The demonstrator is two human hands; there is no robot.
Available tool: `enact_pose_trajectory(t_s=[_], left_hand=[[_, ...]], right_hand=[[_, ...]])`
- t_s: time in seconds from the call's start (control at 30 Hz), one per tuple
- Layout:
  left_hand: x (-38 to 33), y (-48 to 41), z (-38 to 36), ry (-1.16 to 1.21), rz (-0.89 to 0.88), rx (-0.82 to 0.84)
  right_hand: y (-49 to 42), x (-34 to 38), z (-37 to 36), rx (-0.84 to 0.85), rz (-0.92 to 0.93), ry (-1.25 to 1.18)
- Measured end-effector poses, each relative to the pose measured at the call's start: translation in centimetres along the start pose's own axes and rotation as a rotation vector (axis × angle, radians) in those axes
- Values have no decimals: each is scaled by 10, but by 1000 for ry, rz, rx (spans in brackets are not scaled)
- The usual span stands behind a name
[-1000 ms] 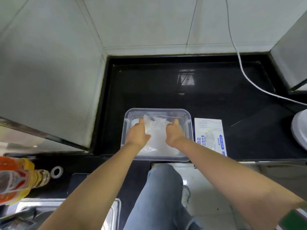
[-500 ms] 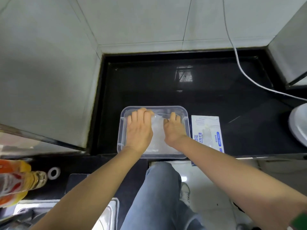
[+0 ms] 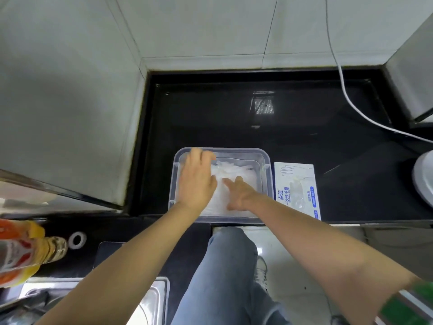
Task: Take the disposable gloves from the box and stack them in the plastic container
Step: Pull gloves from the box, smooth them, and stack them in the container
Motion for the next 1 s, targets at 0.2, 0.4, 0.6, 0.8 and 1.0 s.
enact_pose_trajectory(t_s=[0.2,0.4,0.6,0.8,1.0], left_hand=[[-16,-10,-44,109,115,717],[29,-1,-59,-185,301,798],[1,-11,-58,-424,-30,513],[27,4,-70,-105,226,731],[27,0,-67,151,350,650]], right_hand=[[-4,-3,4,61,-24,-95],[-10,-9,6,-8,-82,-189],[-12,-10,1,-44,-144,-197],[-8,-17,3,-32,-124,-257],[-6,-16,0,-7,-133,-362]])
Point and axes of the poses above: each hand's wrist, its own y-axis away from the middle knuckle, its own z-axis out of the back of the hand, x = y × z, the point moved 3 cm from there along -y, towards the middle knuckle, and after that the axes turned 7 degrees about x, right-handed, at the moved point
